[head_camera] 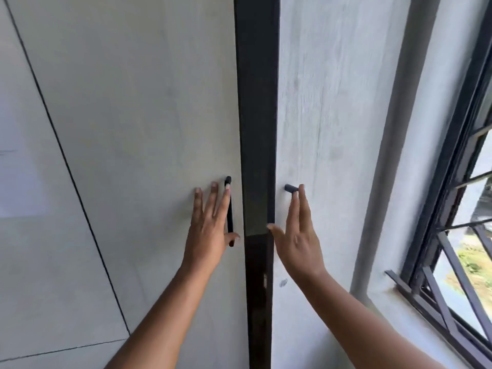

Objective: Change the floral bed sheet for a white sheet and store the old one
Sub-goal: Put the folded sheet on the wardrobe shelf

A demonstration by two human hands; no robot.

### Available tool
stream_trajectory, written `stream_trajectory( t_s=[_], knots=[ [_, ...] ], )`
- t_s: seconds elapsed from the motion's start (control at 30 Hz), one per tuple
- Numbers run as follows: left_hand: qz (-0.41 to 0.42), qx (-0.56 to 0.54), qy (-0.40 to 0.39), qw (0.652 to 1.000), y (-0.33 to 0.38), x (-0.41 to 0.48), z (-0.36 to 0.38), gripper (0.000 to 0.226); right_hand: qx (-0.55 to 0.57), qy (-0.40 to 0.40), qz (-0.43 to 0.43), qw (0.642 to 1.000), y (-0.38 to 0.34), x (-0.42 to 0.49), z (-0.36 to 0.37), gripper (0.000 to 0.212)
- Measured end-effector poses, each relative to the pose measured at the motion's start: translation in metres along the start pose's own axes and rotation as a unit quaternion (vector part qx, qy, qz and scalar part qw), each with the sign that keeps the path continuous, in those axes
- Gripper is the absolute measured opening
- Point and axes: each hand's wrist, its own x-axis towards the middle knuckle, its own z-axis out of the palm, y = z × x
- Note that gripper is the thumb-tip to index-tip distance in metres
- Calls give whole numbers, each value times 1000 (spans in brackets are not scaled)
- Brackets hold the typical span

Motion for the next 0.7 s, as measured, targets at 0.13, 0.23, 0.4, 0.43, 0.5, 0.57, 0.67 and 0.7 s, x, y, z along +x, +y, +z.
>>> stream_trajectory(
  t_s=[0.13,0.23,0.4,0.43,0.5,0.57,0.67,0.7],
  knots=[
    [-14,-11,-20,1000,-12,13,10,133,-7,-7,-37,999,17,21,42,68],
    [-16,13,-12,1000,-12,20,19,135,-27,-24,-46,998,26,35,64,68],
    [-24,33,-11,999,-9,30,27,133,-60,-24,-48,997,27,55,91,61],
    [-34,37,-17,999,-14,34,34,133,-63,-26,-42,997,29,59,102,61],
    [-39,42,-12,998,-15,39,40,131,-73,-16,-43,996,28,65,111,63],
    [-44,52,-15,998,-11,41,40,129,-81,-2,-42,996,25,68,111,64],
    [-45,68,-21,996,-12,46,46,128,-82,4,-35,996,25,72,118,65],
    [-46,69,-24,996,-14,50,50,129,-88,4,-34,996,27,75,123,66]
  ],
)
